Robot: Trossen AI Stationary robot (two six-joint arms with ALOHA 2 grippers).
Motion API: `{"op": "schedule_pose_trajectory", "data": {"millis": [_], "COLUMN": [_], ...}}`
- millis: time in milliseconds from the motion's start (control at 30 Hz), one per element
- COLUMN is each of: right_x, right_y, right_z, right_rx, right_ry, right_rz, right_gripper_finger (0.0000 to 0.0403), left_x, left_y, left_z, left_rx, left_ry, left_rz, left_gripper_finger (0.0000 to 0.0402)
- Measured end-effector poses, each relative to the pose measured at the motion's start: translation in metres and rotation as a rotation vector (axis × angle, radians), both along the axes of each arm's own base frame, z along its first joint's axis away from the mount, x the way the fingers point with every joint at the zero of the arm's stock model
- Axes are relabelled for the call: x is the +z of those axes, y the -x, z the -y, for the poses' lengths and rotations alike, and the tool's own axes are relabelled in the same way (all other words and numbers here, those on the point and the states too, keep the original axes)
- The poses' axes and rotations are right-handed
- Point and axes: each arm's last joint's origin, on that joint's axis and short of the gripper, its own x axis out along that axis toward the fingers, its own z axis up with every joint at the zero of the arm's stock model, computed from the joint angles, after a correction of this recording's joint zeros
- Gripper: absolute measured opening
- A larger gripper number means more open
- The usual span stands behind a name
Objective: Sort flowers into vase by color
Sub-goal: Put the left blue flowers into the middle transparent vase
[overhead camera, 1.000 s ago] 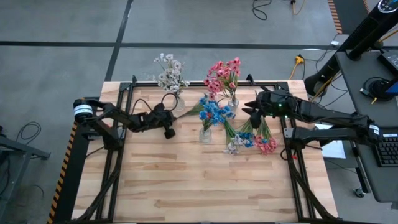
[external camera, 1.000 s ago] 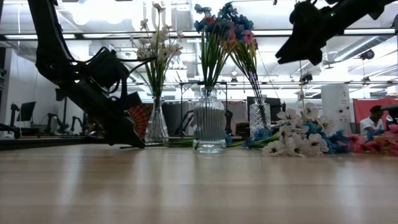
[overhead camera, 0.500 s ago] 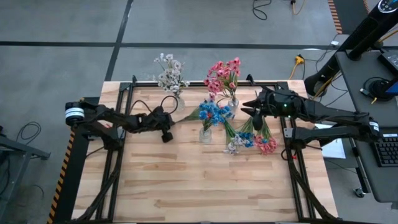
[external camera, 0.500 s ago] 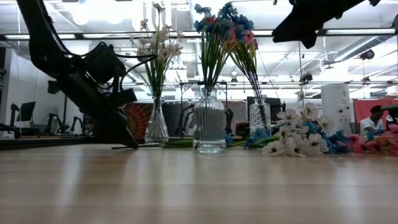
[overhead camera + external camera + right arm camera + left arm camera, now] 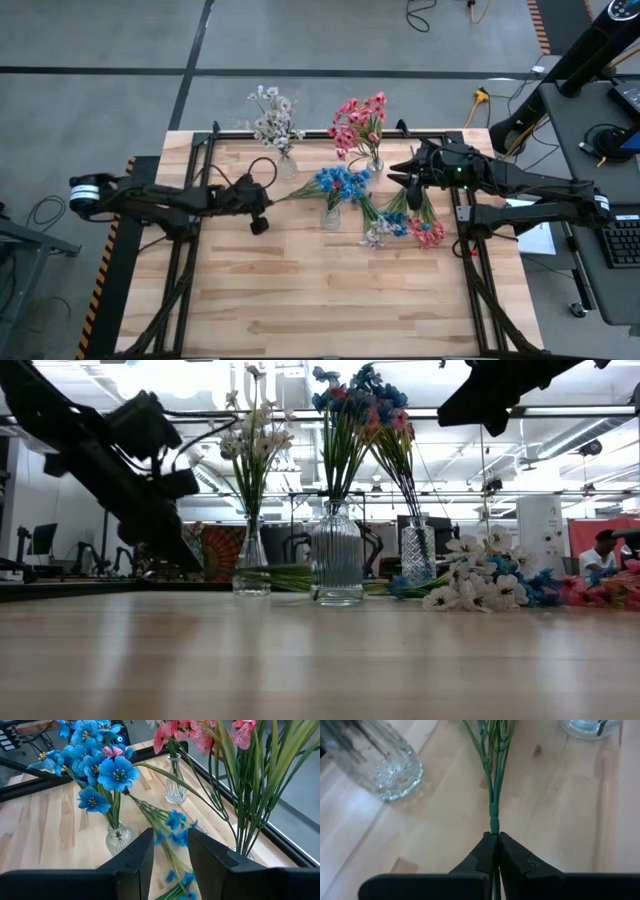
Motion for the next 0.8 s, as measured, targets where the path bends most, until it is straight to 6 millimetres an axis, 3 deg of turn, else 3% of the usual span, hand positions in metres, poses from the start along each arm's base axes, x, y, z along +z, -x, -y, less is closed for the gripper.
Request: {"op": "schedule_pose_trajectory", "data": {"millis": [333,600,800], "right_x": [0.000,0.000,0.000], "right_y": [0.000,0.000,0.000], "right_z": [0.000,0.000,0.000], "right_rx": [0.004,0.005,0.006], "right_ry": [0.009,0.010,0.010], "right_rz": [-0.003,-0.003,-0.004], "right_gripper_finger": [0.0112,0.0111,0.0111], "left_x": [0.025,0.048,0.080], "left_y": [0.013,0.026,0.032], "left_z": [0.020,0.024,0.022], "left_rx": [-0.005,-0.003,0.039], "left_ry": [-0.004,-0.025,-0.060], "left_rz": [0.112,0.245,0.262], "left_gripper_finger": [0.0000,0.0000,0.0000]}}
